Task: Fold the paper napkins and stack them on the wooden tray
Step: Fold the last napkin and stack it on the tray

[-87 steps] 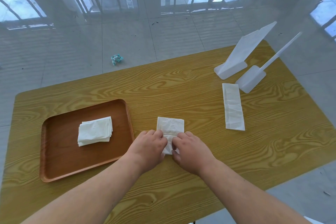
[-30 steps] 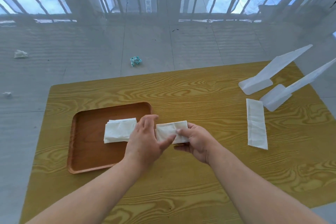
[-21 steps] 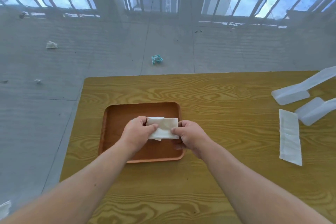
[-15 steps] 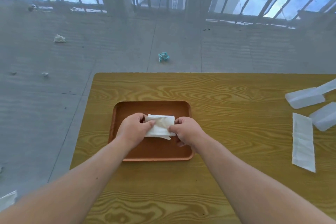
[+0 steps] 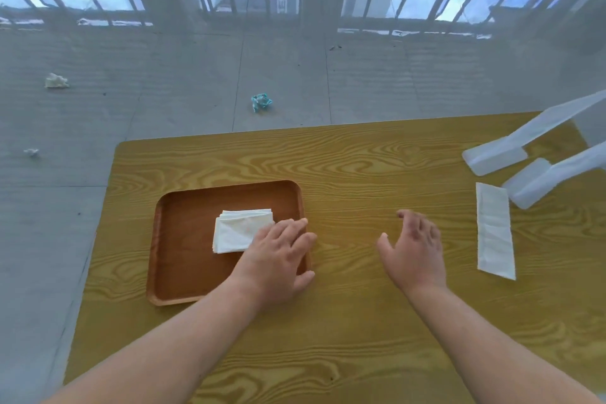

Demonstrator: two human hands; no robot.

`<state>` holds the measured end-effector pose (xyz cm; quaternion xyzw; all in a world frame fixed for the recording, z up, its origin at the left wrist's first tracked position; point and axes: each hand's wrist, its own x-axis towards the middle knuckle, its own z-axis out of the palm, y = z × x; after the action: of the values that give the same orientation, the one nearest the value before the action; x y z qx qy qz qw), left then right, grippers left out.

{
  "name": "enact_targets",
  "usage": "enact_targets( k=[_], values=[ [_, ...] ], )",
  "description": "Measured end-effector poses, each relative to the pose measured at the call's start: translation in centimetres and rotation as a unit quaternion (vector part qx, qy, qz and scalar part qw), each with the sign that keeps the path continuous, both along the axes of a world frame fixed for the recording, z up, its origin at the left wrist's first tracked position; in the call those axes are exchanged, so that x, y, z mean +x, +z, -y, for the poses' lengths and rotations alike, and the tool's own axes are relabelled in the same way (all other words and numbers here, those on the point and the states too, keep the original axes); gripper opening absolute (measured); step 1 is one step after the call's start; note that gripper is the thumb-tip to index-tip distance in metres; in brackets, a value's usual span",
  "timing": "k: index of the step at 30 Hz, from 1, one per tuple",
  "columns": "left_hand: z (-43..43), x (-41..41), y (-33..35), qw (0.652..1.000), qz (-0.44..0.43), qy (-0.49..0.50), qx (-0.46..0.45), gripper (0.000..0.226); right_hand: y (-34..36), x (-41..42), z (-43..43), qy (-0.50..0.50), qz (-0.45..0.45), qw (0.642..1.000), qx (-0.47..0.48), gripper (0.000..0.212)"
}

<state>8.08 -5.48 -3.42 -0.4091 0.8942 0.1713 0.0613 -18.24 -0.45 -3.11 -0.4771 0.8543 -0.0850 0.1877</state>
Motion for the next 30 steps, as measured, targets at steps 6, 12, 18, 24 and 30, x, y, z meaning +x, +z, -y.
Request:
enact_targets(
  k=[6, 12, 18, 24, 30],
  values=[
    [-2.4, -6.6, -1.1, 0.993, 0.036, -0.109, 0.007, 0.068, 0.2, -9.5, -4.7, -0.142, -0.023, 0.988, 0.056, 0.078],
    [-3.8, -9.7, -1.4, 0.991, 0.031, -0.129, 0.015, 0.066, 0.0, -7.5, -6.6, -0.082, 0.013, 0.991, 0.103, 0.075],
    [-4.2, -10.8, -0.9, 0.99, 0.031, -0.138, 0.005, 0.067, -0.6, -1.7, -7.0, 0.092, 0.042, 0.994, 0.035, 0.067],
    [-4.1, -10.0, -0.5, 0.991, 0.034, -0.13, 0.001, 0.067, -1.2, -3.5, -7.4, 0.057, 0.033, 0.994, 0.083, 0.07],
    [-4.9, -10.1, -0.7, 0.985, 0.035, -0.17, -0.015, 0.064, -0.8, -1.0, -9.3, 0.197, 0.092, 0.973, 0.074, 0.067]
  ],
)
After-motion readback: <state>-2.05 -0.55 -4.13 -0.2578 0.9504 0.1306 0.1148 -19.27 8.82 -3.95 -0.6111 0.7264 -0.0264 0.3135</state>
